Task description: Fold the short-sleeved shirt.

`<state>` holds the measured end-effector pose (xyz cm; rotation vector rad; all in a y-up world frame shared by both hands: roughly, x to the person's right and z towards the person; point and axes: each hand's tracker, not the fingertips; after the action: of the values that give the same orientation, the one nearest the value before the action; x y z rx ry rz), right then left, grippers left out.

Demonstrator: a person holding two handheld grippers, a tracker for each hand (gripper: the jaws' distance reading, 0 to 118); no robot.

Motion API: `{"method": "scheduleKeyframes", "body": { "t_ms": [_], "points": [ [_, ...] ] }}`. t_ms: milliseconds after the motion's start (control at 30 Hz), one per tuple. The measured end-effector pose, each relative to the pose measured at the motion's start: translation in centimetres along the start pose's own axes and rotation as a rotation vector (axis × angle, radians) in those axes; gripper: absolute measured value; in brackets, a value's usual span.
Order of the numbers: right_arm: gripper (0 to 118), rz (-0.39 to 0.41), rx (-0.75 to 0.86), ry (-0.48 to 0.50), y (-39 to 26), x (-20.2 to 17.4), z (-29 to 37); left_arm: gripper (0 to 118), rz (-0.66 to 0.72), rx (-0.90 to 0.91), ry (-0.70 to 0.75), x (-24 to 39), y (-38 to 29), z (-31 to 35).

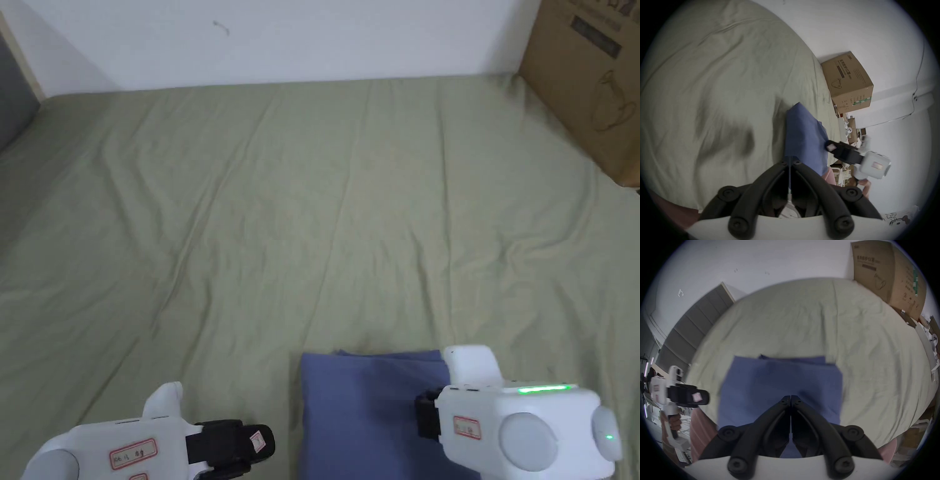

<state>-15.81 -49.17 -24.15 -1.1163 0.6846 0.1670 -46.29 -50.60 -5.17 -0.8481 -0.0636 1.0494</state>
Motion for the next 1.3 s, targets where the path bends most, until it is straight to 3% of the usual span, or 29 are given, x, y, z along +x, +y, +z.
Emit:
{"method": "scheduleKeyframes", "body": {
  "t_ms": [100,133,267,467,533,567,600,633,667,700,767,900,1100,1300],
  "points": [
    [1,-0.004,-0.019,-0.003,-0.7,0.4,-1.5,99,0.01,-0.068,-0.036,-0.6,-0.1,-1.6],
    [1,-0.022,-0.01,0.003,-0.6,0.5,-1.0,106,0.018,-0.063,-0.041,-0.8,-0.1,-2.2],
    [1,-0.03,-0.013,0.009,-0.1,0.7,-0.7,108,0.064,-0.073,-0.153,-1.2,0.6,-5.3],
    [1,-0.033,-0.014,-0.002,-0.3,0.5,-0.5,106,0.124,-0.123,-0.282,-0.9,2.3,-9.8],
    [1,-0.032,-0.017,-0.006,-0.2,0.4,-0.5,49,0.09,-0.134,-0.287,-0.5,2.2,-10.5],
    [1,-0.031,-0.018,-0.008,-0.1,0.4,-0.4,35,0.079,-0.138,-0.264,-0.6,2.1,-10.8],
    [1,-0.029,-0.02,-0.014,-0.1,0.2,-0.4,35,0.081,-0.149,-0.13,-1.0,2.1,-11.3],
    [1,-0.031,-0.02,-0.013,0.0,0.1,-0.2,26,0.136,-0.176,-0.138,-2.1,2.1,-11.8],
    [1,-0.036,-0.021,-0.015,0.1,0.0,0.0,26,0.21,-0.159,-0.288,-3.1,2.2,-11.3],
    [1,-0.035,-0.019,-0.018,0.3,-0.2,0.1,26,0.24,-0.141,-0.309,-3.1,2.1,-10.8],
    [1,-0.027,0.005,-0.028,0.7,-0.8,0.7,26,0.106,-0.163,-0.211,-2.4,2.3,-9.6],
    [1,-0.019,0.055,-0.027,1.8,-2.0,1.5,26,0.054,-0.151,-0.139,-2.8,4.4,-5.3],
    [1,0.014,0.103,-0.052,2.9,-4.0,1.6,26,-0.086,-0.049,0.194,-6.5,10.3,6.1],
    [1,0.006,0.104,-0.042,3.6,-4.8,1.3,26,-0.202,-0.051,0.741,-10.4,16.4,16.0]
  ]
}}
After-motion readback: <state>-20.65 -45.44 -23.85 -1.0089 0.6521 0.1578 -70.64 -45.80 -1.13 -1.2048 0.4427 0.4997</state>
